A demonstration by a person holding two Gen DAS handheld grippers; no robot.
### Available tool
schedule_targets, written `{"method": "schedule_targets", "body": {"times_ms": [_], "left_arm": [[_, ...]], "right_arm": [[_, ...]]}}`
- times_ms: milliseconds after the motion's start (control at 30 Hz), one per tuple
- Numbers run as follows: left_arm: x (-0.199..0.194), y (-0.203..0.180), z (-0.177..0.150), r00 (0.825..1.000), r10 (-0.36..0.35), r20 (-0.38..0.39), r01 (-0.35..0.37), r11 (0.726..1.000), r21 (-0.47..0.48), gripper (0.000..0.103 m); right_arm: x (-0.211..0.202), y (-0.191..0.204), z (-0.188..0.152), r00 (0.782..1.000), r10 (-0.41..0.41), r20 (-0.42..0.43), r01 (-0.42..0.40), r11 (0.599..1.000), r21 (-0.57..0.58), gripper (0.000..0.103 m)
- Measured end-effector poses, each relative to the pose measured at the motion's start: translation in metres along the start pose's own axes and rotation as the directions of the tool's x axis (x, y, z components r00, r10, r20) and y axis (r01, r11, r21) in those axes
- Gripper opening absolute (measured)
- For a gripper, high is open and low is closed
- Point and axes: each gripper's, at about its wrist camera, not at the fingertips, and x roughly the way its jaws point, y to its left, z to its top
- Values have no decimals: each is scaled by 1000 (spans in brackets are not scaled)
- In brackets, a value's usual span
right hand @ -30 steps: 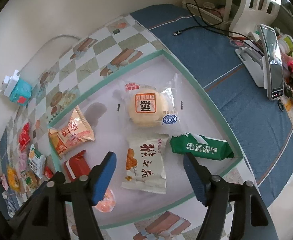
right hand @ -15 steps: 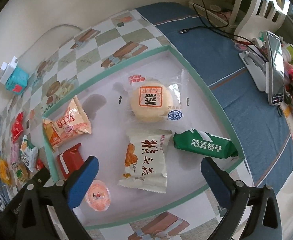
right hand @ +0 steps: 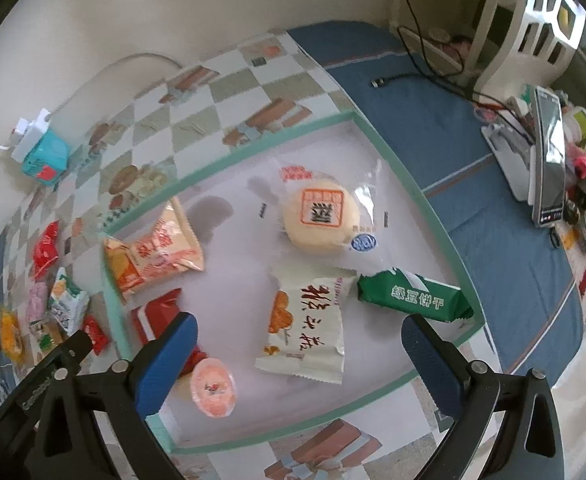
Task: Organize snacks
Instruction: 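Move both tools back toward the snack pile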
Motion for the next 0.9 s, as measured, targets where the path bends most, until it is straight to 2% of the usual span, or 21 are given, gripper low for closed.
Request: {"method": "schedule_targets", "body": {"times_ms": [233, 467, 900], "left_arm": [[-11, 34, 10, 999, 18, 36, -17, 999, -45, 97], [-10, 89, 16, 999, 21, 33, -16, 989, -148, 97], [-2, 209, 25, 998, 56, 8, -50, 935, -352, 97]], "right_arm": [[-13, 14, -1, 1000, 15, 22, -15, 1000, -16, 103], [-6, 40, -9, 1000, 26, -2, -26, 999, -39, 103], [-1, 132, -41, 997, 65, -29, -70, 981, -182, 103]]}}
